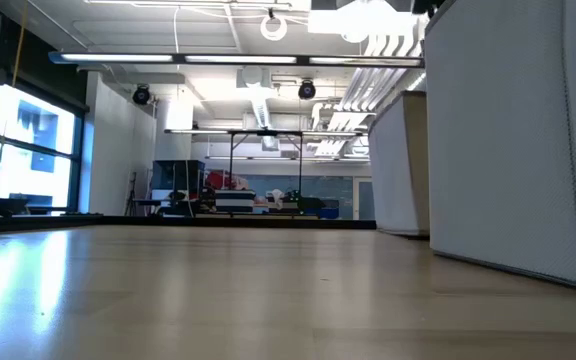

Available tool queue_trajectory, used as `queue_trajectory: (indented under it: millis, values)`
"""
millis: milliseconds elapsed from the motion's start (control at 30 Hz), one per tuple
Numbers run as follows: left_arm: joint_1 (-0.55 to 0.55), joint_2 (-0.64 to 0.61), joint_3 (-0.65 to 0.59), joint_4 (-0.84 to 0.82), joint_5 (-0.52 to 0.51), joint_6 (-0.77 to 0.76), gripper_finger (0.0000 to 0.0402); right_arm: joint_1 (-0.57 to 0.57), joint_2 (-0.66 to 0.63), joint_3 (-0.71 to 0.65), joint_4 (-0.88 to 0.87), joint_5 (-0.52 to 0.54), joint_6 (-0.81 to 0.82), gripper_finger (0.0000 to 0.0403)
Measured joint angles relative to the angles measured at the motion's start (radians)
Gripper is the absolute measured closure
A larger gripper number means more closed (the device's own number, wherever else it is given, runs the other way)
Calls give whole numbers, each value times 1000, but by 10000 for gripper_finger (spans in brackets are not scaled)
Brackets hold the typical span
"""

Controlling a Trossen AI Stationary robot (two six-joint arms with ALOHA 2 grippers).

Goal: Sort clothes
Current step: Adjust the top white bin

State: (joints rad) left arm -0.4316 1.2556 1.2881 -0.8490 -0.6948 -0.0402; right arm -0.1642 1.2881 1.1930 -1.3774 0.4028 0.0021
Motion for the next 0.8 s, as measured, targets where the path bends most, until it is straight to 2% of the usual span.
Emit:
queue_trajectory:
  millis: [67, 233, 367, 467, 633, 800]
  values:
    - [0, 0, 0, 0, 0, 0, 206, 55, 0, 19, -40, 67, -2, 392]
    - [0, 0, 0, 0, 0, 0, 206, 200, 0, 46, -107, 303, 54, 399]
    - [0, 0, 0, 0, 0, 0, 206, 304, 2, 47, -161, 537, 107, 400]
    - [0, 0, 0, 0, 0, 0, 206, 357, 10, 48, -173, 658, 110, 400]
    - [0, 0, 0, 1, 0, -1, 206, 404, 46, 50, -169, 815, 85, 401]
    - [0, 0, 0, 1, -1, -8, 206, 401, 96, 50, -186, 841, 80, 402]
